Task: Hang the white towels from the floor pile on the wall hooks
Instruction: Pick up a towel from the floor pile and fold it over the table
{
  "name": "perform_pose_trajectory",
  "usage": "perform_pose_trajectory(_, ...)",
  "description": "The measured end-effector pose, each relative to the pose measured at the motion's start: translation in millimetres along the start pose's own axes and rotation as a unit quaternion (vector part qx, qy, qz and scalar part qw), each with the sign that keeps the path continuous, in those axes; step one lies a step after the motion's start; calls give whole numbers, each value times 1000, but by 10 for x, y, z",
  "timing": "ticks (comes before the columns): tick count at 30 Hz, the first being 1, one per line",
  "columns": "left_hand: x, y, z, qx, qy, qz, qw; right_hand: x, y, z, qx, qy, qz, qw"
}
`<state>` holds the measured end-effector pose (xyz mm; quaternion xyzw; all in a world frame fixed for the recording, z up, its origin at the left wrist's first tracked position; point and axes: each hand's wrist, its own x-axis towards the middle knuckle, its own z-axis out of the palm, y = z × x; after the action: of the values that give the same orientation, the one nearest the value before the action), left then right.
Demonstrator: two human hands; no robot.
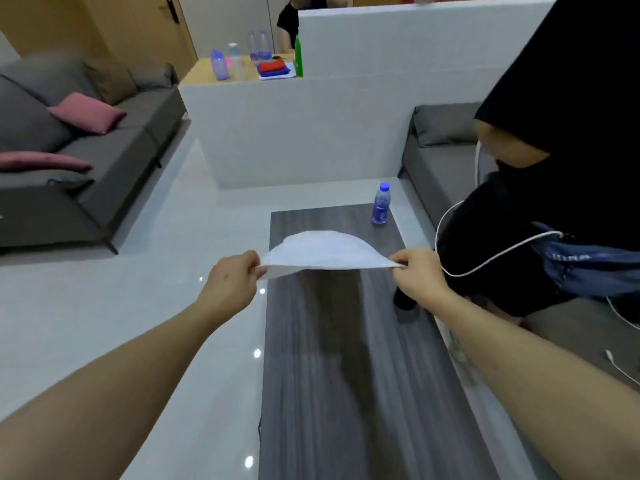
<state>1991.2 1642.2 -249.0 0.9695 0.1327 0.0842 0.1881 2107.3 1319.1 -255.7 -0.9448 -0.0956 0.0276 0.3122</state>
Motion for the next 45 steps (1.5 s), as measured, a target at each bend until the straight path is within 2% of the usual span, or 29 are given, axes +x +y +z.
perform_pose_trajectory(7, -1289, -156, 802, 17, -132, -38, 990, -1177, 911, 615, -7, -83, 60, 995)
perform_pose_trajectory(15, -2918, -447, 1256, -4, -290, -83, 953, -2883, 1332, 979, -51, -203, 142, 967)
perform_pose_trajectory(19, -3629, -558, 1255, 17, -325, -75, 943, -3625, 1363, 1047, -92, -249, 142, 954)
perform_pose_trajectory(23, -3945, -583, 1206, 3, -317, -91, 944, -3967, 1383, 1016, -76, -227, 157, 958)
perform_pose_trajectory(30, -3440, -502, 1123, -25, -265, -101, 959, -3527, 1387, 891, -65, -166, 148, 973)
perform_pose_trajectory(41, -1539, -493, 1685, 2, -176, -149, 973, -1431, 1508, 1251, -39, -152, 164, 974)
perform_pose_trajectory(45, -1098, -572, 2032, -13, -107, -191, 976, -857, 1633, 1506, -18, -118, 187, 975)
